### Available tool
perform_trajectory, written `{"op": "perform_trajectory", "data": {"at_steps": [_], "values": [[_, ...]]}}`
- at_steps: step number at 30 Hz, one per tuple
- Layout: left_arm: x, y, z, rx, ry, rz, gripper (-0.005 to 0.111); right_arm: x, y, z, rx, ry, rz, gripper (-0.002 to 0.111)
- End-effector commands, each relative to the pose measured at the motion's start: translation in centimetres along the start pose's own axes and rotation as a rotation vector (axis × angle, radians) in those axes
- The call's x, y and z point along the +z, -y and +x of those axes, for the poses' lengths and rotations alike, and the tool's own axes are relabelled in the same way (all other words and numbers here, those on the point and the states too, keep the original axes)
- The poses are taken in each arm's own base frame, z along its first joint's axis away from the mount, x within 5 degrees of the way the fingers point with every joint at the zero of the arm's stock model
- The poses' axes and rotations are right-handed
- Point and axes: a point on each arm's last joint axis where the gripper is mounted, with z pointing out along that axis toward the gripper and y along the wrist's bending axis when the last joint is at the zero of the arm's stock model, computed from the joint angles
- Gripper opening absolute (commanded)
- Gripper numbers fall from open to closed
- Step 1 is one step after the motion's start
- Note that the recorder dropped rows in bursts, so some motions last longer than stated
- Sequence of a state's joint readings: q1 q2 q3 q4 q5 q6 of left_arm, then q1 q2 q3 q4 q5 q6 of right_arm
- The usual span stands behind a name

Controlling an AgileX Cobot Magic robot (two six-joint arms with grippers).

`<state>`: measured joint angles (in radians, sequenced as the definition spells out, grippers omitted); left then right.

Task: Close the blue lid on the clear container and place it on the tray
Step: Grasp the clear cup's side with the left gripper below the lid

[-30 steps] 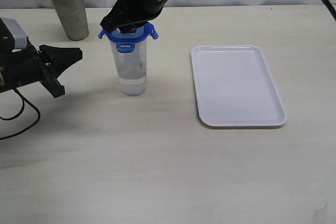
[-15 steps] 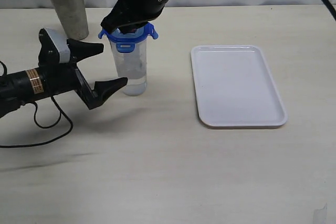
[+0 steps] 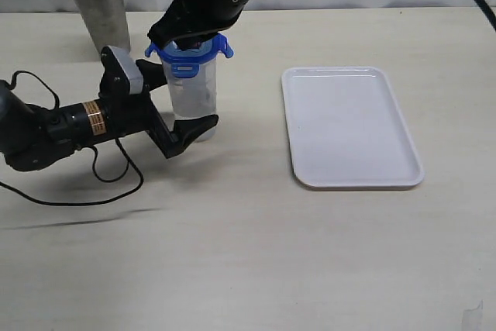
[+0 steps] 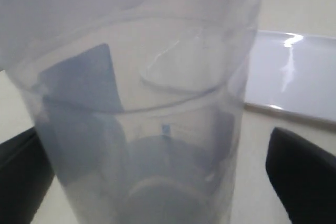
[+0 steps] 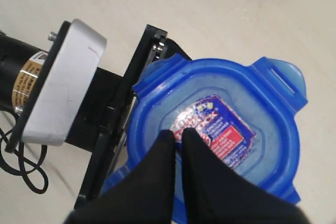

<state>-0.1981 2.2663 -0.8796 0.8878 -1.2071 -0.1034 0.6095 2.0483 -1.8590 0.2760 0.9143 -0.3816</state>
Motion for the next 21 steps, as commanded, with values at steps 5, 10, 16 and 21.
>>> {"op": "perform_trajectory", "data": {"at_steps": [5, 10, 16, 21], "values": [[1.62, -0.66, 0.01, -0.008, 0.040, 0.005, 0.105, -0.05, 0.09, 0.11, 0.003, -0.006, 0.002, 0.005], [1.66, -1.00, -0.06, -0.024, 0.046, -0.037, 0.105, -0.05, 0.09, 0.11, 0.003, -0.006, 0.002, 0.005], [1.69, -0.63, -0.02, -0.010, 0.041, 0.001, 0.105, -0.05, 0.09, 0.11, 0.003, -0.006, 0.002, 0.005], [1.79, -0.48, -0.05, -0.008, 0.041, 0.007, 0.105, -0.05, 0.08, 0.11, 0.007, -0.006, 0.002, 0.005]]}}
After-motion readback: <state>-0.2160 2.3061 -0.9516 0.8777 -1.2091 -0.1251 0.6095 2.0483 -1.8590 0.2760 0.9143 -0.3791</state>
